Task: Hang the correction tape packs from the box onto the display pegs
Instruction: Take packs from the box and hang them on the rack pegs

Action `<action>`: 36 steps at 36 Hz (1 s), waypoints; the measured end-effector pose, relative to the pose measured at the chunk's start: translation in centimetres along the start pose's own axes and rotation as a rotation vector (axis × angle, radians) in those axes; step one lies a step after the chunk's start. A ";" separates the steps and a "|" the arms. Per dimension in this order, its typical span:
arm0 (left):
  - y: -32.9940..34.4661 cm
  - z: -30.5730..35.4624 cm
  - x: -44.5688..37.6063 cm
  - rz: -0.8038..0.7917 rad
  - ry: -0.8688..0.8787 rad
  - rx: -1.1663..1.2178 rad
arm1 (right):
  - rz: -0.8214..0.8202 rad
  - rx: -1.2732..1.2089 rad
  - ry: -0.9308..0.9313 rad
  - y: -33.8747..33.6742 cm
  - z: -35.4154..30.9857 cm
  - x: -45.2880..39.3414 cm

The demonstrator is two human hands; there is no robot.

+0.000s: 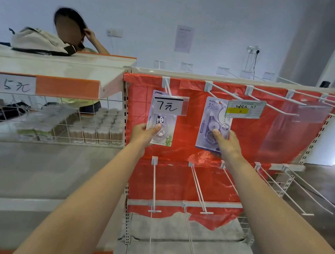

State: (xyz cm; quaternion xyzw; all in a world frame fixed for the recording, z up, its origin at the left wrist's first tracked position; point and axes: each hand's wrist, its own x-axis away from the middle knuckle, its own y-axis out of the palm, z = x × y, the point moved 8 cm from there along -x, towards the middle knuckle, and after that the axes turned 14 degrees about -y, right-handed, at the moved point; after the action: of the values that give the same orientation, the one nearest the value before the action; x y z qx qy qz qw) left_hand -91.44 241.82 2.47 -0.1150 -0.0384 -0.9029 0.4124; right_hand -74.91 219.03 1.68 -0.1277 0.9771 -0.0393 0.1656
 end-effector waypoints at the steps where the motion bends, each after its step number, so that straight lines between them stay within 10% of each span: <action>1: 0.1 0.3 -0.5 0.004 0.008 -0.015 | 0.003 0.008 0.014 0.3 0.1 -0.5; 24: 2.0 0.7 -6.3 -0.052 0.092 -0.119 | 0.071 0.254 -0.003 2.7 0.9 -4.2; 36: 1.9 -2.2 -1.2 0.084 0.257 -0.957 | -0.160 0.714 -0.050 0.3 1.7 2.6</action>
State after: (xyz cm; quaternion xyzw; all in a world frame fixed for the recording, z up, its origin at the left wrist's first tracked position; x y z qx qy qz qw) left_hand -89.62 241.09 -0.05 -0.1805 0.4362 -0.8087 0.3510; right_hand -76.76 218.62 -0.79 -0.1389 0.8844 -0.3874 0.2200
